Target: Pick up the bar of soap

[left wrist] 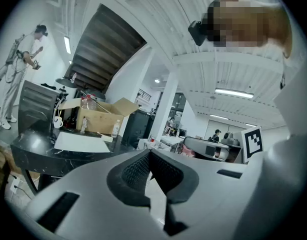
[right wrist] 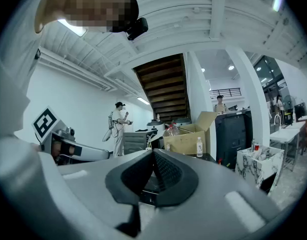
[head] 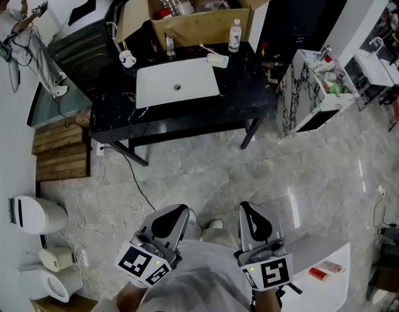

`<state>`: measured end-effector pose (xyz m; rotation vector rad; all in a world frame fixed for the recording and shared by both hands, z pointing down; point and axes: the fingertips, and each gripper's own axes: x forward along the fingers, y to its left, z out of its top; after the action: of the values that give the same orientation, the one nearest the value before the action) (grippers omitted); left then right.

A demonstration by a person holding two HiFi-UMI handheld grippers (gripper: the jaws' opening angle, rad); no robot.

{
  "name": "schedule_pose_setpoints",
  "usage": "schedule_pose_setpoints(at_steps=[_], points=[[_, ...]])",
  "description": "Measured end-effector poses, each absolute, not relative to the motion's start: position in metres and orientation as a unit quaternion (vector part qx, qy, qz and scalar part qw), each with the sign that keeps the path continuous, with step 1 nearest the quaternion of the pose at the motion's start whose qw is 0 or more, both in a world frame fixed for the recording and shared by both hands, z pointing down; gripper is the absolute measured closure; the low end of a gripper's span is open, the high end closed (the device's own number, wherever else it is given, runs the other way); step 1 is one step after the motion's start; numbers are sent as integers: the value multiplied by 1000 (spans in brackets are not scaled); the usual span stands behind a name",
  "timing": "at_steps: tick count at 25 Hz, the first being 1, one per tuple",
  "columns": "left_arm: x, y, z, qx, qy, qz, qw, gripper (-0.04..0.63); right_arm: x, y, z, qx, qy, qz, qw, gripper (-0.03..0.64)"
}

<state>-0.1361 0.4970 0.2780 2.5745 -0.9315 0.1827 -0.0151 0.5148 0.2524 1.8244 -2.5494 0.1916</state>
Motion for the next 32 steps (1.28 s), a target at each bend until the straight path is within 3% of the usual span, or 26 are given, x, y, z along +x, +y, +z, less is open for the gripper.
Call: schedule_pose_setpoints(at_steps=[16,24,32], points=[[-139,492,284,916,-345,61,194,595,-54,504,248,544,-838,16,26,604],[-127,501,279,906,-393,58,144,595,-29,532,271,546,-837,26,29,604],[-109,523,294,898,-411,60,147,595,-24,552,280,491,-869,60,26,606]])
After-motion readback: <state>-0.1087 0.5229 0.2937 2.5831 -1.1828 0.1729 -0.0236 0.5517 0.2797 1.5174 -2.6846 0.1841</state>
